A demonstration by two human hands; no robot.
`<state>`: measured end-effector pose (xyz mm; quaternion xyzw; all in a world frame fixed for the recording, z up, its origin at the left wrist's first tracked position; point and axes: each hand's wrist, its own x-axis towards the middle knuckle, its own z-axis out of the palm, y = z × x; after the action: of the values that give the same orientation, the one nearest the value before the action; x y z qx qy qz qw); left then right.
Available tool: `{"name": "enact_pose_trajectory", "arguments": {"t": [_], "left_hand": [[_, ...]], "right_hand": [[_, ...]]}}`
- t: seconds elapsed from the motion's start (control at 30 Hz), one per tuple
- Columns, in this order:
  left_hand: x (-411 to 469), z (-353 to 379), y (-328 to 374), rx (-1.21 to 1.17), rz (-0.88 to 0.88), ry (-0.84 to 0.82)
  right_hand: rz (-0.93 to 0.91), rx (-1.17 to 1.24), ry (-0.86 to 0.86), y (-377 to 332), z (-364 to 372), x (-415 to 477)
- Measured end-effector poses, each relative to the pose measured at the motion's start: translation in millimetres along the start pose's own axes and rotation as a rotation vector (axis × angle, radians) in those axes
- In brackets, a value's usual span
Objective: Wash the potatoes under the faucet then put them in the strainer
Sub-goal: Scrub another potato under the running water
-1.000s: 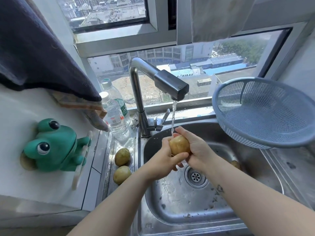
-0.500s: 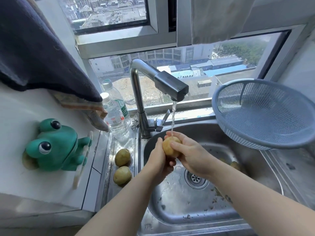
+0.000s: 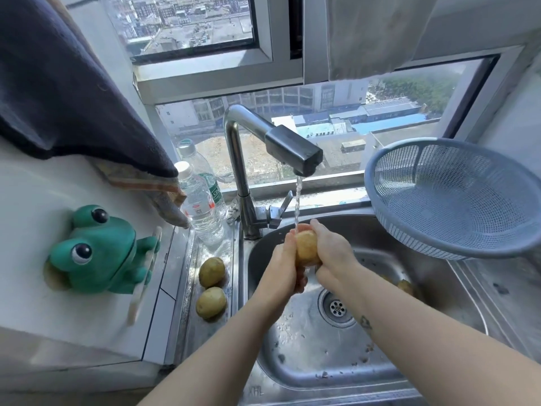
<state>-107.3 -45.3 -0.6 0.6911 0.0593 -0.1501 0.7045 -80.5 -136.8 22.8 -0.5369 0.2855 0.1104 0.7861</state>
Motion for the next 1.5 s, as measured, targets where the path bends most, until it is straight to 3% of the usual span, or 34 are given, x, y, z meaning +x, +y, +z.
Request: {"name": "enact_pose_trajectory", "arguments": {"t": [0.07,0.13,0.23,0.33,0.5,0.67,0.8,0.9,1.03,1.17,1.5], "left_hand": [[1,-5,-4,0.057,0.045,-0.051],[3,-8,-2,0.026,0.021,-0.038],[8,-10,9,-0.092,-0.105,-0.005],[12,-15,17,-0.142,-0.256,0.002],[12,-11,22,-0.223,-0.355,-0.070],[9,0,19,-0.250,-0.304,-0.029],[10,1,1,-0.198,-0.165,-0.055],[12,-3,-4,-0.102,-0.079,-0.096],[13,-11,7,-0.261,-0.130,0.001],[11,-13,11,-0.418,-0.200,0.054],[8,-27,17,-0.660,-0.366,0.211]], "right_hand": [[0.139,0.147,-0.059,-6,-4,4],[0.141,0.077,-0.116,-4,-6,9],[-0.048,-0.192,-0.161,0,-7,7],[-0.263,-0.258,-0.276,-5,-9,4],[-0.375,-0.395,-0.306,-3,-12,2],[-0.143,0.020,-0.191,1,-6,-4],[0.133,0.243,-0.094,3,-5,0],[0.295,0.344,-0.154,-3,-10,4],[0.280,0.167,-0.315,-10,-14,2],[0.296,0.195,-0.366,-11,-7,-4],[0.293,-0.064,-0.259,-5,33,-3]]}}
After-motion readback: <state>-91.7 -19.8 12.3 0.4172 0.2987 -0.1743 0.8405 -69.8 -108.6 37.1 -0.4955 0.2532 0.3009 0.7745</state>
